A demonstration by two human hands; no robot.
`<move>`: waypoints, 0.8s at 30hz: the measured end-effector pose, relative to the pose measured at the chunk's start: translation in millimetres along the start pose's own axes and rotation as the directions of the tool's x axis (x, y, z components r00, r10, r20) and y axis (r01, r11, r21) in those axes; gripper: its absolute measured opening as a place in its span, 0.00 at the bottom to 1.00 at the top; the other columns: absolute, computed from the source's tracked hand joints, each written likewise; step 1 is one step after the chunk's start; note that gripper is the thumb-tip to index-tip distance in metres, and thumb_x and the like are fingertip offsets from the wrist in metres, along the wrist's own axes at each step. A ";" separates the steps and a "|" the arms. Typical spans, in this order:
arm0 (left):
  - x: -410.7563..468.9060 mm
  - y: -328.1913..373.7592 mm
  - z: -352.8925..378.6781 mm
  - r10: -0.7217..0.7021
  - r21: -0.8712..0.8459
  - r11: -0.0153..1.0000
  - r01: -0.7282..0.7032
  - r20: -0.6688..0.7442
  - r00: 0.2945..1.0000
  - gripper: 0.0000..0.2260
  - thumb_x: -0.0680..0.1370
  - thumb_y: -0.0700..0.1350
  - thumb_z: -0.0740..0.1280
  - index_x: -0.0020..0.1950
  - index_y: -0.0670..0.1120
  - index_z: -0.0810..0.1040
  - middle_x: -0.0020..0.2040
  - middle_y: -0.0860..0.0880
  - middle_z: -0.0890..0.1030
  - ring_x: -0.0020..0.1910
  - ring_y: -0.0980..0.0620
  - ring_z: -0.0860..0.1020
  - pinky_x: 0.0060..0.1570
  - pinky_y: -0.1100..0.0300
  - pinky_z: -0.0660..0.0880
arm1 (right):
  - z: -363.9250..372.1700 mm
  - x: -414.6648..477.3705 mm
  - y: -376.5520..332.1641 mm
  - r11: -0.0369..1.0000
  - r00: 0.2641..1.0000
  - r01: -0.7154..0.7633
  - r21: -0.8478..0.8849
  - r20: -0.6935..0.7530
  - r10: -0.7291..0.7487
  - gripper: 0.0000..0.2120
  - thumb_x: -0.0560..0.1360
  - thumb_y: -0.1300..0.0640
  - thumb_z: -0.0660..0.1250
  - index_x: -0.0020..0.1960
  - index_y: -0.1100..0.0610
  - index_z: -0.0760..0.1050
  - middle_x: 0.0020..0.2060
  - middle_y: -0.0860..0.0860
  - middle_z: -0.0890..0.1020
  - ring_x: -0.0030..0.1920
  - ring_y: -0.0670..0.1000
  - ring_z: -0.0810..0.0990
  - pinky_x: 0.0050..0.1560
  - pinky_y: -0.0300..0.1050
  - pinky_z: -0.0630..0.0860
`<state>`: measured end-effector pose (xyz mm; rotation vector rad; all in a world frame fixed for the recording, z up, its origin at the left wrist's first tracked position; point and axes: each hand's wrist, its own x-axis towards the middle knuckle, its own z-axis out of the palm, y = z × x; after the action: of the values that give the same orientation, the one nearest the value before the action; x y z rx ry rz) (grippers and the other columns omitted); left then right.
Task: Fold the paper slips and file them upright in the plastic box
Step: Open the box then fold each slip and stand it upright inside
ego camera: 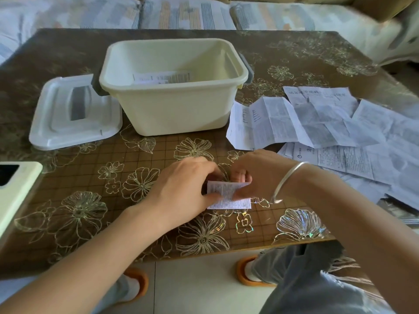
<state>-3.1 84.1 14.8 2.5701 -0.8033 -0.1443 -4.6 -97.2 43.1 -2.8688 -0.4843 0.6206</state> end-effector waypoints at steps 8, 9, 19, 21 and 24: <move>16.0 -10.1 -64.3 -0.027 -0.195 0.981 -0.007 -0.175 0.984 0.02 0.73 0.48 0.74 0.45 0.54 0.83 0.36 0.60 0.81 0.39 0.62 0.79 0.36 0.69 0.74 | -59.3 8.3 -0.2 0.942 0.944 0.162 0.295 -0.324 -0.060 0.06 0.70 0.51 0.73 0.45 0.47 0.77 0.38 0.43 0.82 0.39 0.42 0.79 0.44 0.39 0.77; 21.4 -14.4 -78.7 -0.059 -0.241 0.971 0.009 -0.200 0.978 0.02 0.73 0.47 0.74 0.44 0.54 0.83 0.36 0.60 0.81 0.40 0.64 0.78 0.37 0.71 0.73 | -70.4 13.7 -1.0 0.920 0.929 0.193 0.341 -0.366 -0.059 0.08 0.68 0.50 0.73 0.45 0.47 0.76 0.39 0.45 0.83 0.39 0.43 0.81 0.45 0.42 0.79; 82.3 -41.3 -158.1 -0.337 -0.817 0.575 0.037 -0.196 0.921 0.10 0.75 0.39 0.72 0.53 0.51 0.81 0.45 0.54 0.86 0.44 0.56 0.85 0.41 0.65 0.80 | -133.1 93.0 -40.2 0.533 0.815 0.409 0.741 -0.559 0.153 0.05 0.72 0.57 0.72 0.45 0.59 0.80 0.38 0.53 0.85 0.40 0.50 0.85 0.42 0.44 0.82; 90.3 -55.5 -163.5 -0.333 -0.752 0.655 0.068 -0.207 0.920 0.09 0.75 0.44 0.72 0.55 0.52 0.81 0.47 0.55 0.86 0.45 0.58 0.84 0.44 0.63 0.81 | -137.9 112.0 -39.9 0.591 0.805 0.391 0.706 -0.573 0.152 0.02 0.74 0.58 0.71 0.43 0.57 0.80 0.37 0.51 0.85 0.38 0.48 0.85 0.42 0.43 0.82; 98.3 -86.9 -176.2 -0.251 -0.521 0.851 0.061 -0.303 0.919 0.09 0.73 0.57 0.68 0.48 0.54 0.82 0.43 0.57 0.85 0.43 0.61 0.83 0.46 0.62 0.79 | -144.4 137.7 -28.9 0.695 0.803 0.364 0.620 -0.587 0.103 0.05 0.73 0.61 0.71 0.40 0.54 0.80 0.32 0.50 0.84 0.34 0.46 0.83 0.43 0.46 0.82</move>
<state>162.8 159.4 137.6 2.0675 -0.3474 0.0653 167.6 -35.9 128.3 -2.0600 -0.2611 -0.1350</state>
